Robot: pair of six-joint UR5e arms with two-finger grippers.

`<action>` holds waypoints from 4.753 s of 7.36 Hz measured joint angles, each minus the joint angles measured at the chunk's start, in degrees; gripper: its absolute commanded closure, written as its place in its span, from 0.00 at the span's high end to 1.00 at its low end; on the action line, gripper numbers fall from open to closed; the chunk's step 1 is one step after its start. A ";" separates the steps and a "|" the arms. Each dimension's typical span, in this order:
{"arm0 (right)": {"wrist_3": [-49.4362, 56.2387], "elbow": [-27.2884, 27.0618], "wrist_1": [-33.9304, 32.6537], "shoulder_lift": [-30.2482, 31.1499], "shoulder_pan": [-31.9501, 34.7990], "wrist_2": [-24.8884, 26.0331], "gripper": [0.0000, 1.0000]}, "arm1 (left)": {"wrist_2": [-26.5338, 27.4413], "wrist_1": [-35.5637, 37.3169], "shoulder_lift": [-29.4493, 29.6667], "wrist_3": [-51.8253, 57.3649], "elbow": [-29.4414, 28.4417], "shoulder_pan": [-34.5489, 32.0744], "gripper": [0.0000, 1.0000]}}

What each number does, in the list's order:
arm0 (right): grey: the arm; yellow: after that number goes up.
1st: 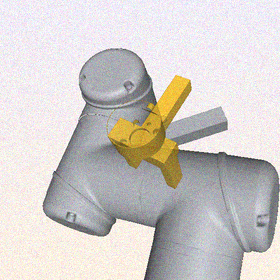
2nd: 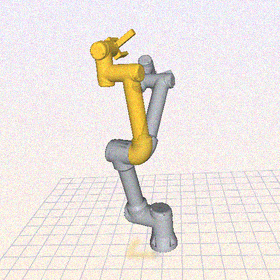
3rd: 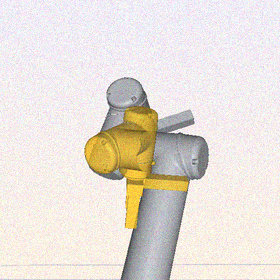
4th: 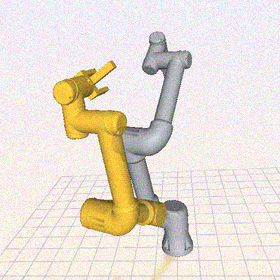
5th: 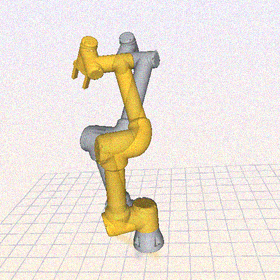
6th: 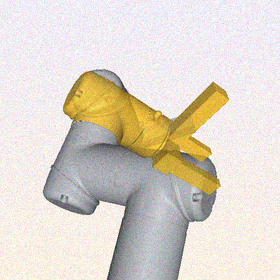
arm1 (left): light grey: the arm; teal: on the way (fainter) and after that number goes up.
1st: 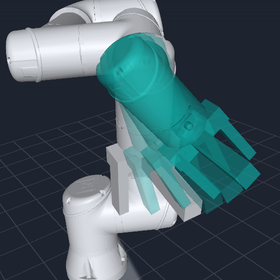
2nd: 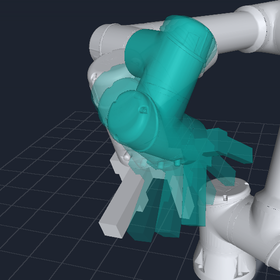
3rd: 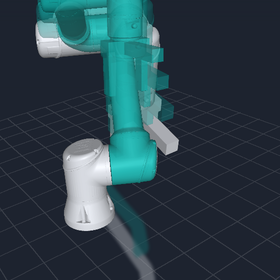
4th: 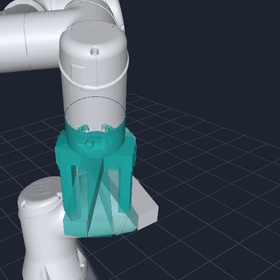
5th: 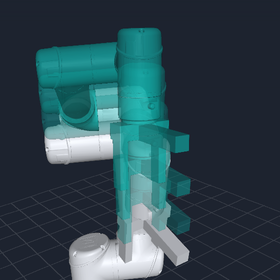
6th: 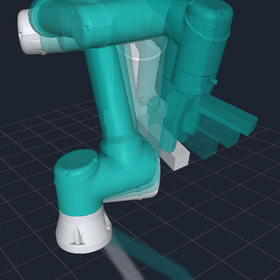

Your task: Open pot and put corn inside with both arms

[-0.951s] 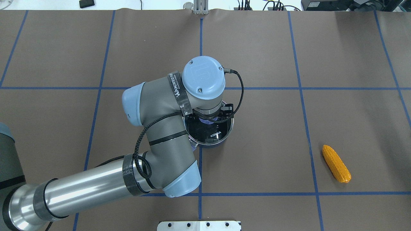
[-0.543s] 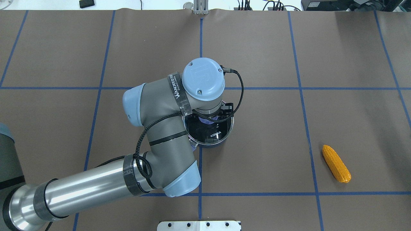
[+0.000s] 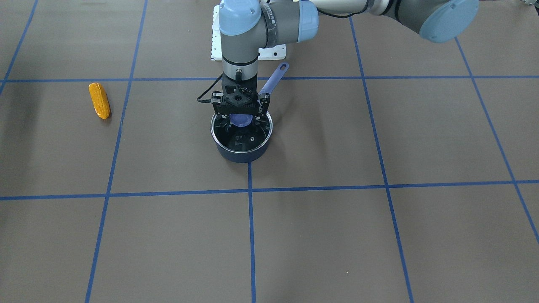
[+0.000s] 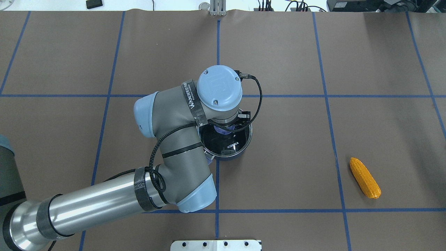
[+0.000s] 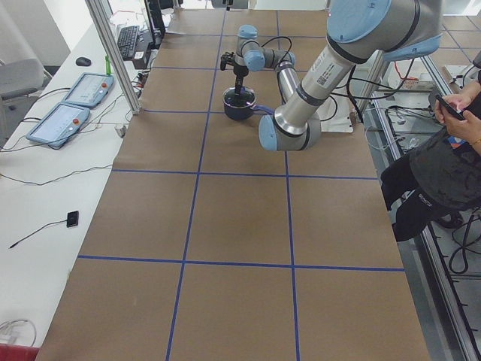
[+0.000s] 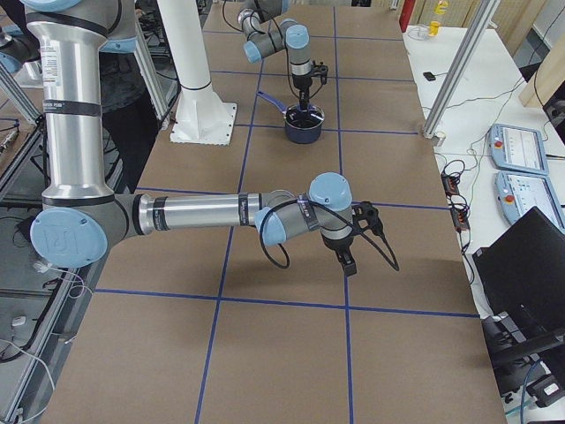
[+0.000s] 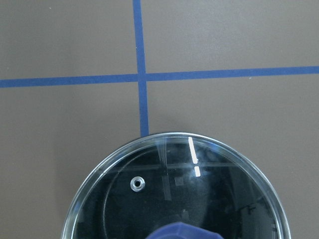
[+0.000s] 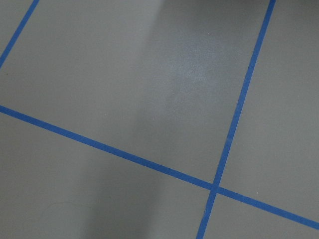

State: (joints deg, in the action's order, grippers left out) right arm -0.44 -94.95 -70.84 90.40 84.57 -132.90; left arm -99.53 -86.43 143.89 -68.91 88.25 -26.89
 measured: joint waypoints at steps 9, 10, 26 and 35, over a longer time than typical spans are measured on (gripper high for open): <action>0.00 -0.06 0.00 -0.12 -0.02 -0.01 1.00 | -12.10 1.68 -23.03 25.66 25.24 -14.49 0.27; 0.00 -0.05 0.00 -0.08 -0.02 -0.05 1.00 | -15.76 1.38 -28.65 33.57 27.25 -19.10 0.27; 0.00 0.03 0.44 -0.05 -0.10 0.01 1.00 | -26.05 -50.90 -61.65 58.77 2.99 -30.98 0.98; -20.06 -6.88 3.54 0.56 -6.72 -0.13 1.00 | -33.38 -13.50 -56.53 73.05 7.45 -58.47 0.98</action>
State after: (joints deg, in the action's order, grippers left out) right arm -20.50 -101.83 -67.30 90.95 77.85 -133.02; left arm -132.91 -99.94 87.37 4.14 95.69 -85.36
